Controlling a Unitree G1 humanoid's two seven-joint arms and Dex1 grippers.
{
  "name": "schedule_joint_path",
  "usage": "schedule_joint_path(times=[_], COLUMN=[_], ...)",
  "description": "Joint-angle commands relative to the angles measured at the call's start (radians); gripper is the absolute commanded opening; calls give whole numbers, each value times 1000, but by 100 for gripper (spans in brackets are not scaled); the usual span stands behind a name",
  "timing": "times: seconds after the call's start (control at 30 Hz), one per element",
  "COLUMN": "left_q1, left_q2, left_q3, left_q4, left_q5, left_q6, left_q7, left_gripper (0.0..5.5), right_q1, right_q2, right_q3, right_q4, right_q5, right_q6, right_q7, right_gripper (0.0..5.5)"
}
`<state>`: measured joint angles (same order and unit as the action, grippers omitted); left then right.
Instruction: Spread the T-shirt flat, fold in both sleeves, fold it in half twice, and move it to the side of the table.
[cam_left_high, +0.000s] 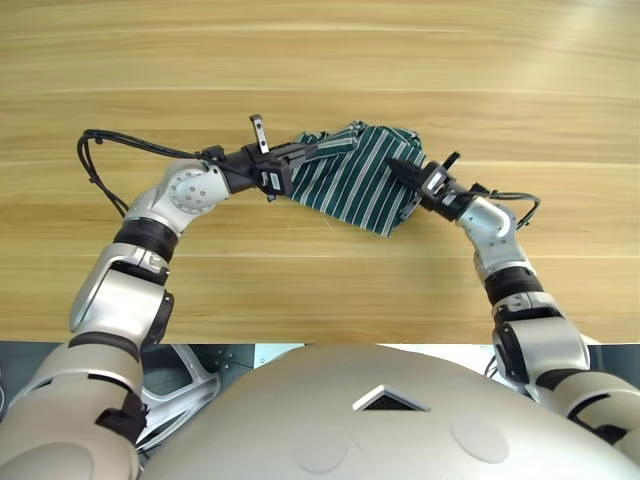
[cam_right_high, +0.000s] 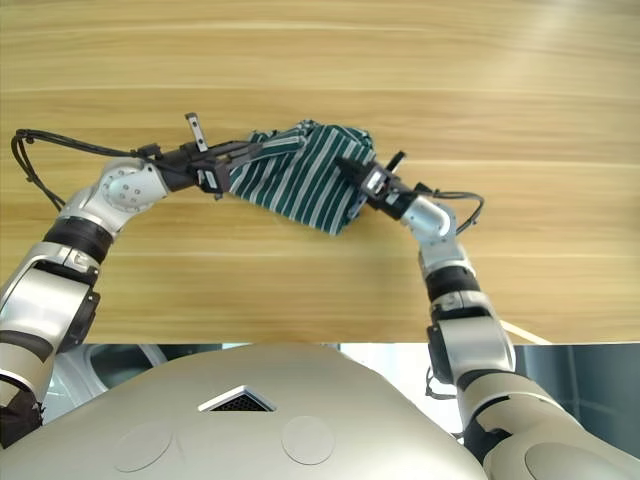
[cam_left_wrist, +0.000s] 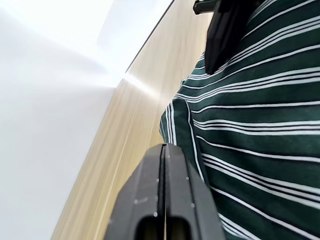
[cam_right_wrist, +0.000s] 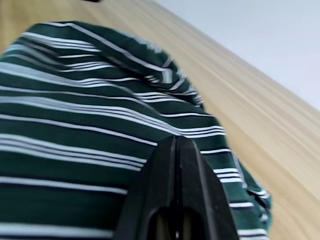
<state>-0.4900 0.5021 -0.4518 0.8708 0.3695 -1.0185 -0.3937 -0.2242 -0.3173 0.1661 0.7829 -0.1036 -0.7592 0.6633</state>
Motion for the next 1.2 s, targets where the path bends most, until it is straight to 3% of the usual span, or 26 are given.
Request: schedule_joint_path(times=[0.03, 0.43, 0.9, 1.1, 1.2], left_q1=[-15, -23, 37, -39, -96], left_q2=[0, -11, -22, -43, -42], left_q3=[10, 12, -78, -66, -80], left_q4=[17, 34, -233, -102, -7], left_q5=[19, 37, 24, 91, 201], left_q6=[3, 2, -9, 27, 63], left_q7=[1, 7, -172, -119, -6], left_gripper=[0, 0, 0, 0, 0], right_q1=[25, 8, -123, -124, -115], right_q2=[-24, -30, 22, 31, 31], right_q3=[40, 53, 204, 254, 262], right_q4=[-63, -174, 63, 99, 104], right_q5=[-22, -25, -304, -325, -306], right_q6=[11, 71, 159, 139, 130], right_q7=[27, -7, -248, -270, -258], right_gripper=[1, 1, 1, 1, 1])
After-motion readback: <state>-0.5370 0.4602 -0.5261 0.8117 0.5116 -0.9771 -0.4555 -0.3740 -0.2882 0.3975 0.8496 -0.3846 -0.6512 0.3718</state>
